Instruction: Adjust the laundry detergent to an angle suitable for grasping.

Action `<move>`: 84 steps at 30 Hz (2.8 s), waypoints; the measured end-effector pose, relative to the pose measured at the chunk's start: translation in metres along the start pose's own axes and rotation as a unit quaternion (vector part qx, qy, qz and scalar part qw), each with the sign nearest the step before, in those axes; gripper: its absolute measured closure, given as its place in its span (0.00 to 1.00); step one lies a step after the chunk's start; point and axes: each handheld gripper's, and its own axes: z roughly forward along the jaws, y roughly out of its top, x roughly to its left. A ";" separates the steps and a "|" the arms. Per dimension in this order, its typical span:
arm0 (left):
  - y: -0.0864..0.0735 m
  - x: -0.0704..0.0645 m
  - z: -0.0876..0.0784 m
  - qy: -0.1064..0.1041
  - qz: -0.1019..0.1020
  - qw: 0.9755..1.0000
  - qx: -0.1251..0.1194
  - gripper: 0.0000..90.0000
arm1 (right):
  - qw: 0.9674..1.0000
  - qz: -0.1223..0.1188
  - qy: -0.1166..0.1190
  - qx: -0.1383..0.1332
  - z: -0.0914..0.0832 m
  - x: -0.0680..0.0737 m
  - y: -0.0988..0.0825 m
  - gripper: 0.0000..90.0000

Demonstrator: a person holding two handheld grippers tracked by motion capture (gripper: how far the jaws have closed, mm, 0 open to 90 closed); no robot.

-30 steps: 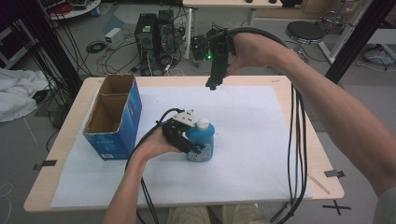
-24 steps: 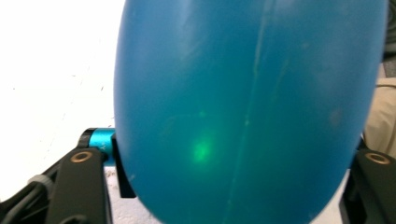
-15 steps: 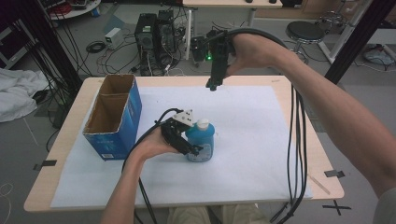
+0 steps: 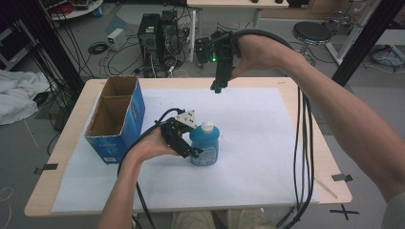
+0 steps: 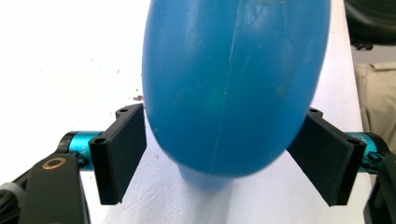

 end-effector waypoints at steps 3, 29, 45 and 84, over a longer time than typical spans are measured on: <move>0.002 -0.001 -0.002 0.012 0.007 1.000 0.018 0.18 | 1.000 0.001 0.000 0.001 0.000 0.000 -0.001 0.14; 0.010 -0.008 -0.071 0.030 0.030 0.991 0.128 0.11 | 1.000 0.013 0.000 0.005 0.002 -0.002 -0.010 0.14; 0.027 -0.017 -0.146 0.042 0.060 0.983 0.171 0.11 | 1.000 0.014 0.003 0.008 0.006 0.000 -0.011 0.14; 0.034 -0.024 -0.186 0.026 0.051 0.972 0.228 0.12 | 1.000 0.015 -0.001 0.003 0.004 0.004 -0.012 0.14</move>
